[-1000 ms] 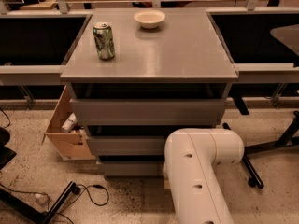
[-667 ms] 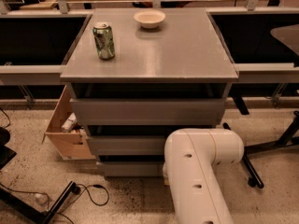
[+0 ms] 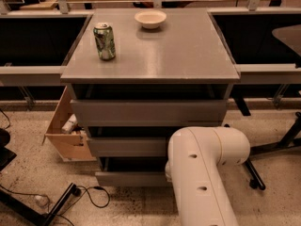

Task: Open bottom drawer

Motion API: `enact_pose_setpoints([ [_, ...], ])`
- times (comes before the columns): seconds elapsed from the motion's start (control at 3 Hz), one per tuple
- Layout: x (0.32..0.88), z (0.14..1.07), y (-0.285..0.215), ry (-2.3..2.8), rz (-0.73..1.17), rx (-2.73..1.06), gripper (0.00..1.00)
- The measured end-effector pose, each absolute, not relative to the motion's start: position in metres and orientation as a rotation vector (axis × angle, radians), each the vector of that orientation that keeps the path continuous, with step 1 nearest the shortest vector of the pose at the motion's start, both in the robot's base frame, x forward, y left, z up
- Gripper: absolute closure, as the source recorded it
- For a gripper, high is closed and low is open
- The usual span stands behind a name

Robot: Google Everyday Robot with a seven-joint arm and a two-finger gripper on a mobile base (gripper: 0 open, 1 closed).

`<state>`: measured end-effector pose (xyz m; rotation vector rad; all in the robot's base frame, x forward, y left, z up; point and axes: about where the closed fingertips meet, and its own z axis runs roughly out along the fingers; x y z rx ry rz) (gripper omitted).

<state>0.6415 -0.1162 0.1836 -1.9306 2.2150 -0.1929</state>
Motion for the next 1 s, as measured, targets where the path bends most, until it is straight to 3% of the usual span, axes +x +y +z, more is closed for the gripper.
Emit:
enact_pose_setpoints([
  [1.0, 0.603, 0.199, -0.133, 2.34, -0.13, -1.867, 1.0],
])
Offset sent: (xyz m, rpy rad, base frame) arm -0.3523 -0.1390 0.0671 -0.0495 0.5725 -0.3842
